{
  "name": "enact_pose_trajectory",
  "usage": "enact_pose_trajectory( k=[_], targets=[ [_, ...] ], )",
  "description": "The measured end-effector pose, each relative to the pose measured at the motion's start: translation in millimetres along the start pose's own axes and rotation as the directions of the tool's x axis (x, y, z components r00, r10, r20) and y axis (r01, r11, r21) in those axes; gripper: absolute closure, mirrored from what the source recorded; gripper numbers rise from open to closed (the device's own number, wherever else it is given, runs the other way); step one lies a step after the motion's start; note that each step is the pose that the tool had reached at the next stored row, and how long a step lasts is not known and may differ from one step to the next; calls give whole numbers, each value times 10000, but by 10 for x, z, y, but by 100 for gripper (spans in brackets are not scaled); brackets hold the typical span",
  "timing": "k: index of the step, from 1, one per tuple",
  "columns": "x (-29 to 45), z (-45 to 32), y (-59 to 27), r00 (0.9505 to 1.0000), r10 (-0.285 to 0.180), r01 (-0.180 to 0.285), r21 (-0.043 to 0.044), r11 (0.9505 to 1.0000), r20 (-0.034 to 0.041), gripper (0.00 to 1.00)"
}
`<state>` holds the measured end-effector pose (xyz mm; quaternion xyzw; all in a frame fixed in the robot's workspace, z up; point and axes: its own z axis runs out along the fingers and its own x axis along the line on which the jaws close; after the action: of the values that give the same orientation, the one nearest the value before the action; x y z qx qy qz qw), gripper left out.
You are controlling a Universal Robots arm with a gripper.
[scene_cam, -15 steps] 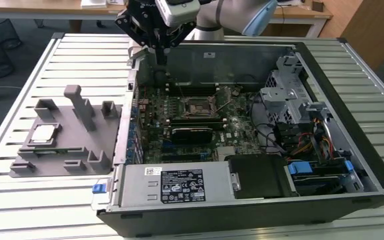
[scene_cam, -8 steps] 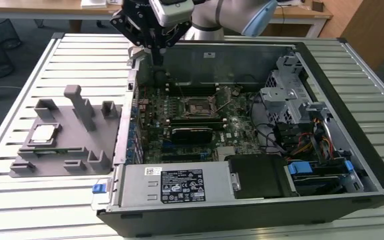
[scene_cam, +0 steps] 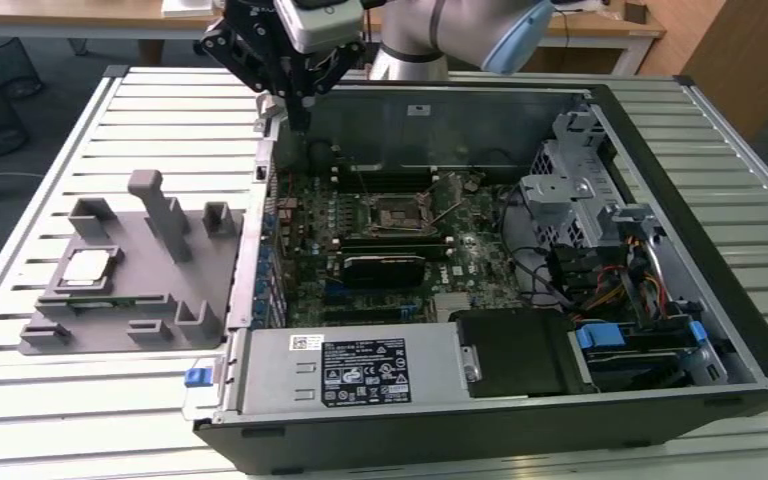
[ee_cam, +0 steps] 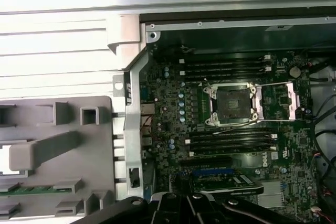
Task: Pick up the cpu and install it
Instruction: 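Reach for the cpu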
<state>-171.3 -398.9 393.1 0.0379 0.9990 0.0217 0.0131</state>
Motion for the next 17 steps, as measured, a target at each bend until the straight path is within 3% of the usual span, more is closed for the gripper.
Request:
enact_pose_trajectory(
  k=[17],
  targets=[
    [392,-9,-28,10000,-1,1,0,10000,0,89]
  ],
)
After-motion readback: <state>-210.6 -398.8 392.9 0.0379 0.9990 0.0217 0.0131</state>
